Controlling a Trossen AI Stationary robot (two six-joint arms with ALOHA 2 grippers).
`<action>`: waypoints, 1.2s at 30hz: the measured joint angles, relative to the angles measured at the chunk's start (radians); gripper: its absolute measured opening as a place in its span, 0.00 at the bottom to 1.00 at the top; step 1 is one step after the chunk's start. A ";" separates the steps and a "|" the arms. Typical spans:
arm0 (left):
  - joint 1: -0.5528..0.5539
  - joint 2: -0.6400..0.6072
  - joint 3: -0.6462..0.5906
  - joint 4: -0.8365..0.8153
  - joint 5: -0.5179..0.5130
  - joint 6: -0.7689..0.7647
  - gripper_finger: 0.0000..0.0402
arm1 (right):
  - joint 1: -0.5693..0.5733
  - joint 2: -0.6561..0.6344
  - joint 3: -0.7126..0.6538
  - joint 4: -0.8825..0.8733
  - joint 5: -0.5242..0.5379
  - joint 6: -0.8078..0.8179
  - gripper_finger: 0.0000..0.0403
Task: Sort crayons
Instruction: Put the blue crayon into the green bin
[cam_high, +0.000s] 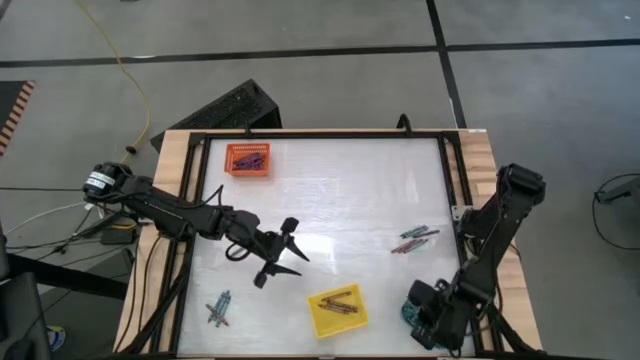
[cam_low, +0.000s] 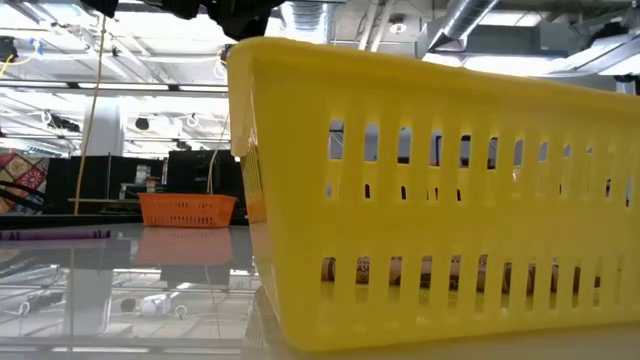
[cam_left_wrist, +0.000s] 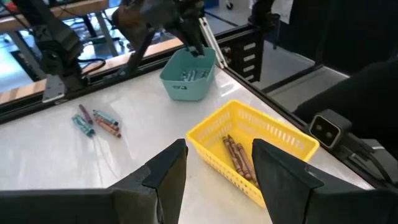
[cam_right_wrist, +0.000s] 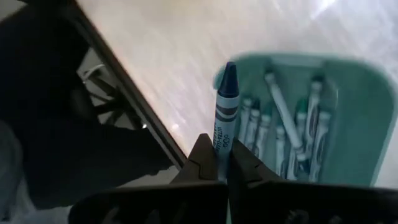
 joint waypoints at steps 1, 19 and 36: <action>0.000 0.000 0.000 0.001 -0.001 -0.001 0.43 | 0.012 0.014 0.000 0.001 -0.001 0.025 0.00; 0.002 0.000 0.000 0.047 -0.032 0.034 0.43 | 0.088 0.081 -0.001 -0.062 -0.032 0.208 0.00; 0.018 0.000 0.000 0.035 -0.032 0.040 0.43 | 0.086 0.081 -0.001 -0.067 -0.033 0.206 0.09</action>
